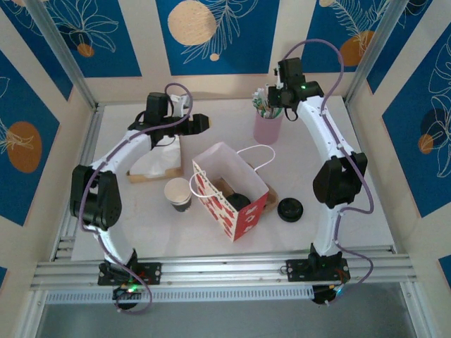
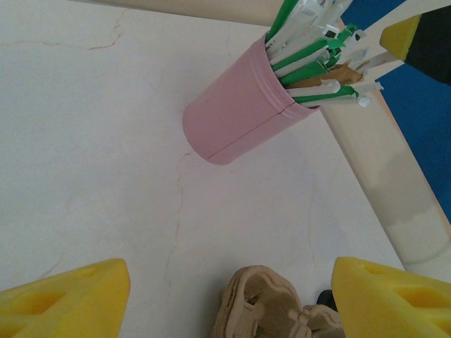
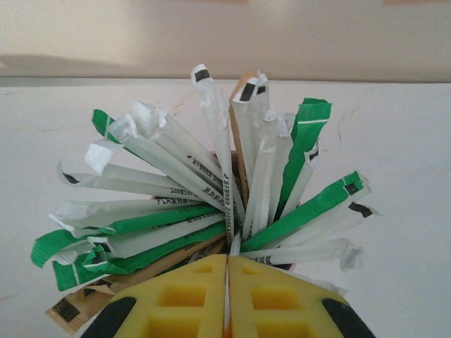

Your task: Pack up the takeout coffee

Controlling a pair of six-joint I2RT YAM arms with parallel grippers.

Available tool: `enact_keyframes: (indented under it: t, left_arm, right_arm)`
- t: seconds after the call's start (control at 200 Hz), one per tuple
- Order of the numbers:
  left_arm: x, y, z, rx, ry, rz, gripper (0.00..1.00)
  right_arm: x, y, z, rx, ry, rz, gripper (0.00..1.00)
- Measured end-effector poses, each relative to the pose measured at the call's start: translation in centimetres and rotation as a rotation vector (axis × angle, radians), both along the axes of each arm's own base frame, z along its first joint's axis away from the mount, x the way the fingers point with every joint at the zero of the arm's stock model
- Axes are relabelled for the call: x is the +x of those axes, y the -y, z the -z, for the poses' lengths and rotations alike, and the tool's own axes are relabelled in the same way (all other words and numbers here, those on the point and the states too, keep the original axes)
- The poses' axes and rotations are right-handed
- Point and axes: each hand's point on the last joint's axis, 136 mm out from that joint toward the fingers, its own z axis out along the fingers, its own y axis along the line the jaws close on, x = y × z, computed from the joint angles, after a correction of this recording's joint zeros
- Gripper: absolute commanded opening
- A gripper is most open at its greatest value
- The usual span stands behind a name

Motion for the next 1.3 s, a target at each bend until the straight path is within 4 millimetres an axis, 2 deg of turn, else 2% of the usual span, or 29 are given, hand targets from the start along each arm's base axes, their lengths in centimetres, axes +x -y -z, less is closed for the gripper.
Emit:
enact_keyframes:
  t: [0.435,0.575,0.705,0.855,0.995,1.301]
  left_arm:
    - [-1.5,-0.4,-2.4,-0.013,0.046,0.000,0.75]
    - [-2.5,-0.7,-3.5,-0.019,0.067,-0.001,0.75]
    - [-3.5,-1.1,-5.3,-0.027,0.102,-0.004,0.76]
    - [-5.0,-1.6,-7.2,-0.034,0.139,-0.011,0.76]
    - [-6.4,-2.3,-8.2,-0.029,0.157,-0.022,0.76]
    - [-10.1,-3.6,-10.1,-0.032,0.197,-0.041,0.76]
  right_arm:
    - [-0.5,-1.1,-3.4,-0.079,0.063,-0.006,0.07]
    - [-1.5,-1.2,-4.6,-0.097,0.075,-0.007,0.07]
    - [-2.9,-1.2,-7.1,-0.098,0.117,-0.005,0.07]
    - [-5.3,-0.8,-11.6,-0.079,0.206,0.002,0.07]
    - [-7.6,-0.2,-15.3,-0.057,0.283,0.008,0.07]
    - [-12.6,0.4,-19.4,-0.013,0.363,-0.014,0.08]
